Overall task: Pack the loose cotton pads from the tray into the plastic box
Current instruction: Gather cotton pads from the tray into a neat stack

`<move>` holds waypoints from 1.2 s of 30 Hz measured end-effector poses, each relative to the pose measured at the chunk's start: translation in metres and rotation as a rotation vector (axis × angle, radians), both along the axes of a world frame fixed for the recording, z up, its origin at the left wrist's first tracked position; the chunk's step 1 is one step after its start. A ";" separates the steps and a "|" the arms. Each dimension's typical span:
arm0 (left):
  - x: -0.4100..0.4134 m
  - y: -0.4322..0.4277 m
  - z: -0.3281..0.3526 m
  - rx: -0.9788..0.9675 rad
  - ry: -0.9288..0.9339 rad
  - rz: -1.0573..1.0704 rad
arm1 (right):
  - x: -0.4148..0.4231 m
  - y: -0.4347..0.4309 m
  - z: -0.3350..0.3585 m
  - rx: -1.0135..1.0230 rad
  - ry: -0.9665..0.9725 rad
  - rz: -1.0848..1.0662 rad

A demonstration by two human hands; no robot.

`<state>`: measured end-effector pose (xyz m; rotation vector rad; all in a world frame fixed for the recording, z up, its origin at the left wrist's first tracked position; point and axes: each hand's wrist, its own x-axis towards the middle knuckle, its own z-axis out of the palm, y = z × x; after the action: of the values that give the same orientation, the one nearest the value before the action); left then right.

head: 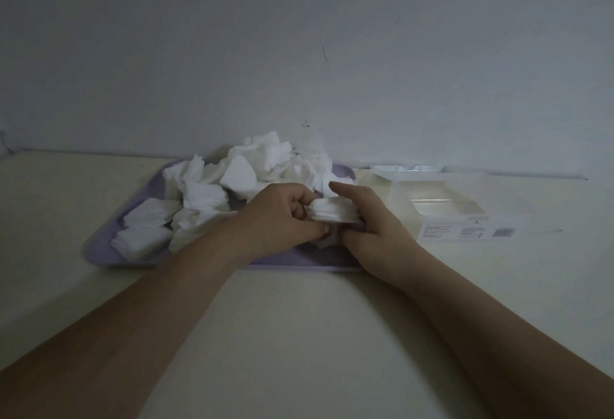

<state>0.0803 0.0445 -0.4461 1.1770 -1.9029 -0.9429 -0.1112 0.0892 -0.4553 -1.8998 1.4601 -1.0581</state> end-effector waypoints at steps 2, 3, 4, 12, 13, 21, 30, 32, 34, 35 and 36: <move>-0.002 0.002 0.002 0.008 -0.038 -0.015 | 0.005 0.002 -0.001 -0.037 0.125 0.038; -0.004 0.004 0.003 0.008 -0.053 -0.021 | 0.007 0.002 -0.001 -0.047 0.195 0.051; -0.006 0.006 0.003 0.005 -0.066 -0.023 | 0.009 0.002 0.000 -0.038 0.262 0.054; -0.004 0.024 0.011 -0.035 -0.199 0.027 | 0.010 0.003 -0.001 -0.154 0.315 0.048; -0.003 0.027 0.012 -0.052 -0.214 0.040 | 0.010 0.002 -0.002 -0.179 0.330 0.037; 0.026 0.025 0.028 -0.450 -0.569 0.453 | 0.007 -0.003 -0.008 -0.159 0.334 -0.029; 0.047 0.013 0.016 -0.162 -0.614 0.419 | 0.006 -0.005 -0.008 -0.217 0.126 -0.112; 0.042 0.014 0.014 -0.214 -0.540 0.322 | 0.005 -0.006 -0.007 -0.211 0.108 -0.136; 0.038 0.012 0.009 -0.251 -0.491 0.268 | 0.004 -0.006 -0.006 -0.197 0.092 -0.162; 0.036 0.011 0.007 -0.267 -0.491 0.268 | 0.004 -0.006 -0.006 -0.192 0.092 -0.172; 0.036 0.006 0.004 -0.288 -0.482 0.281 | 0.003 -0.006 -0.006 -0.189 0.093 -0.178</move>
<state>0.1165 0.0508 -0.4426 1.5351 -2.0724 -0.2322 -0.1080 0.0834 -0.4612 -2.0012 1.6580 -1.2427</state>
